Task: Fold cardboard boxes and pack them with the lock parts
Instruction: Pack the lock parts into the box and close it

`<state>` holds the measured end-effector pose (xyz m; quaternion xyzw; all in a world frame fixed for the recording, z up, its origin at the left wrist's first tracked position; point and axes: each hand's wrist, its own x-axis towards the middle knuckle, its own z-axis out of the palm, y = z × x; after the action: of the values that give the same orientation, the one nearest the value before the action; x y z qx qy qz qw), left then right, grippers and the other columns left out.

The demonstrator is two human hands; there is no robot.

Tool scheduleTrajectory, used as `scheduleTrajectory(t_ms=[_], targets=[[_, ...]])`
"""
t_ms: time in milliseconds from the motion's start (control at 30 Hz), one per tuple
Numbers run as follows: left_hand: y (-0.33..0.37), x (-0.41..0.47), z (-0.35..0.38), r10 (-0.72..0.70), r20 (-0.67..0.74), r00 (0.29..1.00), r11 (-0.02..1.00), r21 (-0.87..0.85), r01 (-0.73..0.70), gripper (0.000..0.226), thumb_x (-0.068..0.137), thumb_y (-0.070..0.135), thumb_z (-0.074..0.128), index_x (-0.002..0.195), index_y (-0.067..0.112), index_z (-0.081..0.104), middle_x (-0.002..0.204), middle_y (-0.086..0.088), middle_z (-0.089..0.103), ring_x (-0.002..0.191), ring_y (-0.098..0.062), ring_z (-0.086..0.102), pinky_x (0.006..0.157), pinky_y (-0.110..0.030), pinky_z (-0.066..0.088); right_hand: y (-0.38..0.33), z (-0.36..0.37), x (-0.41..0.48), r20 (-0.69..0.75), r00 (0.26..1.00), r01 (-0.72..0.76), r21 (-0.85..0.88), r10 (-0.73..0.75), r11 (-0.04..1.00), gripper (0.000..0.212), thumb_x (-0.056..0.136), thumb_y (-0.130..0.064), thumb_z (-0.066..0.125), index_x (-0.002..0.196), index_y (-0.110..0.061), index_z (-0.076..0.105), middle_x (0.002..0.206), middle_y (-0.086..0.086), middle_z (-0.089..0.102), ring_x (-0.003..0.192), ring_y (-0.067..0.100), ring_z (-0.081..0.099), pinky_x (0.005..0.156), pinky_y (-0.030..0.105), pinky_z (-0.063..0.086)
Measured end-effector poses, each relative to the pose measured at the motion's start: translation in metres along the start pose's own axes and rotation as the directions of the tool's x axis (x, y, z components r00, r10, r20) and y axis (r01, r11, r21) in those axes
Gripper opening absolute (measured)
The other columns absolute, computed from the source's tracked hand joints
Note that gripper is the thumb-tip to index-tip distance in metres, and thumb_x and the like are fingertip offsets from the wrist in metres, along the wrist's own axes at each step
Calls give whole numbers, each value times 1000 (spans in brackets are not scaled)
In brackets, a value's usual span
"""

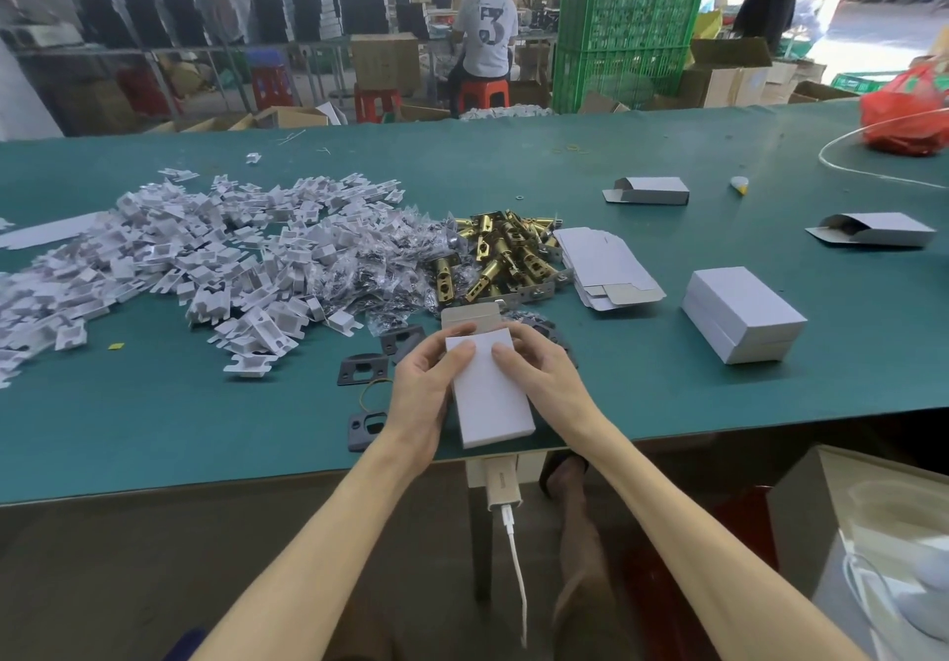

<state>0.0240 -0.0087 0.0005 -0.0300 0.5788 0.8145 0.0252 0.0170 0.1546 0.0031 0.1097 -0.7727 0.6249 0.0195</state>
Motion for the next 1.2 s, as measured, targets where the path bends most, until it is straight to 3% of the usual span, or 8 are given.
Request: scheduleTrajectory(t_ms=[233, 400, 633, 833, 900, 1067, 1200], targets=[[-2, 1, -1, 5, 16, 1000, 999, 35, -5, 29, 94, 21, 75, 121, 10, 72, 120, -21, 72, 101, -31, 70, 94, -61, 56, -2, -1, -1, -8, 1000, -10, 12, 10, 1000, 19, 105, -34, 53, 117, -24, 63, 106, 2, 69, 94, 24, 69, 79, 45, 58], [-2, -1, 0, 28, 28, 999, 995, 95, -31, 44, 84, 35, 79, 120, 12, 71, 117, -17, 73, 101, -30, 71, 92, -59, 57, -2, -2, -2, -11, 1000, -10, 29, 11, 1000, 19, 105, -33, 54, 116, -22, 64, 105, -1, 69, 93, 24, 69, 77, 43, 58], [-2, 0, -2, 53, 68, 996, 996, 71, -58, 22, 96, 21, 72, 118, 18, 75, 120, -15, 73, 100, -28, 69, 88, -55, 59, -2, -1, -2, -41, 999, 9, 11, -8, 1000, 21, 102, -32, 59, 117, -19, 63, 107, 2, 70, 93, 22, 70, 76, 42, 59], [-3, -1, -1, 81, 56, 995, 994, 66, -85, 20, 98, 18, 69, 117, 20, 76, 117, -13, 74, 95, -25, 70, 83, -53, 60, -1, 0, 0, -64, 995, -67, 159, 78, 985, 40, 95, -32, 70, 123, -17, 46, 97, 3, 74, 88, 19, 73, 70, 33, 61], [-4, -1, -1, 76, 43, 996, 996, 42, -78, 21, 99, 17, 68, 118, 20, 76, 118, -12, 74, 93, -24, 70, 82, -51, 61, 0, 0, 1, -53, 995, -74, 137, 82, 988, 41, 94, -37, 70, 122, -19, 46, 98, 4, 75, 89, 19, 74, 73, 38, 61], [-4, 2, -2, 40, -60, 997, 996, -80, -44, 21, 102, 17, 64, 120, 20, 75, 121, -14, 73, 96, -27, 71, 82, -50, 62, 2, 1, 0, 1, 999, -37, 36, 37, 999, 51, 93, -52, 65, 136, -32, 47, 101, -2, 75, 91, 10, 72, 76, 30, 57], [-4, 4, -5, 27, -107, 994, 984, -174, -46, 26, 105, 19, 60, 129, 18, 68, 121, -15, 74, 96, -25, 73, 87, -51, 61, 4, 1, 1, 55, 998, 5, -45, -3, 999, 51, 92, -52, 63, 140, -42, 46, 103, -5, 73, 95, 8, 69, 86, 32, 54]])
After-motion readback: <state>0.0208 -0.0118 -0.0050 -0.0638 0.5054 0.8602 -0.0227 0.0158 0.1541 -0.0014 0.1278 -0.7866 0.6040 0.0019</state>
